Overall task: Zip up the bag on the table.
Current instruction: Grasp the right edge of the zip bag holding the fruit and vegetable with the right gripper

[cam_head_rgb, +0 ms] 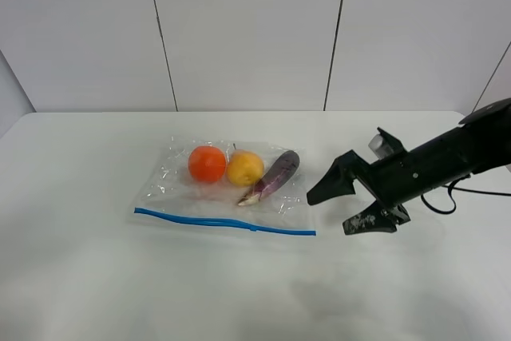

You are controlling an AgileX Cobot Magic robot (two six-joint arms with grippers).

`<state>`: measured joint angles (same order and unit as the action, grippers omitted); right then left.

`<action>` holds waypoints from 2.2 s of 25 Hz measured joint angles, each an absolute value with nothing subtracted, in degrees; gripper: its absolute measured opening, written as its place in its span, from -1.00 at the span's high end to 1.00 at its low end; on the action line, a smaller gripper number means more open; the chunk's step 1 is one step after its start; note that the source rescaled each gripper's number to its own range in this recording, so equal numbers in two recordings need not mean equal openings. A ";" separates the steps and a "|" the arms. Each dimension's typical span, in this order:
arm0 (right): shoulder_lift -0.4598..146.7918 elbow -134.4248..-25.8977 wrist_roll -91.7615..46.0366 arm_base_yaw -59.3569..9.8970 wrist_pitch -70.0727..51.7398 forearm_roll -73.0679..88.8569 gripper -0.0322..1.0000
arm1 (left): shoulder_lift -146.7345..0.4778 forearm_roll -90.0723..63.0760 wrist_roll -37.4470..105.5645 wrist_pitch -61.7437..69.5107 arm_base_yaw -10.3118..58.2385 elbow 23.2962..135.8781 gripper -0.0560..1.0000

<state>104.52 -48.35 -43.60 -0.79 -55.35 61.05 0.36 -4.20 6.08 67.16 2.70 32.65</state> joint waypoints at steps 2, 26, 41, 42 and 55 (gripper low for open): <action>106.42 -47.91 -45.31 -0.79 -54.93 62.06 -0.96 | 0.36 -4.20 6.08 67.16 2.70 32.65 -1.00; 116.35 -49.08 -60.96 -7.32 -50.30 74.46 -0.74 | 0.36 -4.20 6.08 67.16 2.70 32.65 -1.00; 116.56 -49.40 -62.35 -7.43 -47.53 76.16 0.00 | 0.36 -4.20 6.08 67.16 2.70 32.65 -1.00; 116.56 -49.40 -62.41 -7.43 -47.53 76.16 0.06 | 0.36 -4.20 6.08 67.16 2.70 32.65 -1.00; 116.56 -49.40 -62.46 -7.43 -47.62 76.16 0.93 | 0.36 -4.20 6.08 67.16 2.70 32.65 -1.00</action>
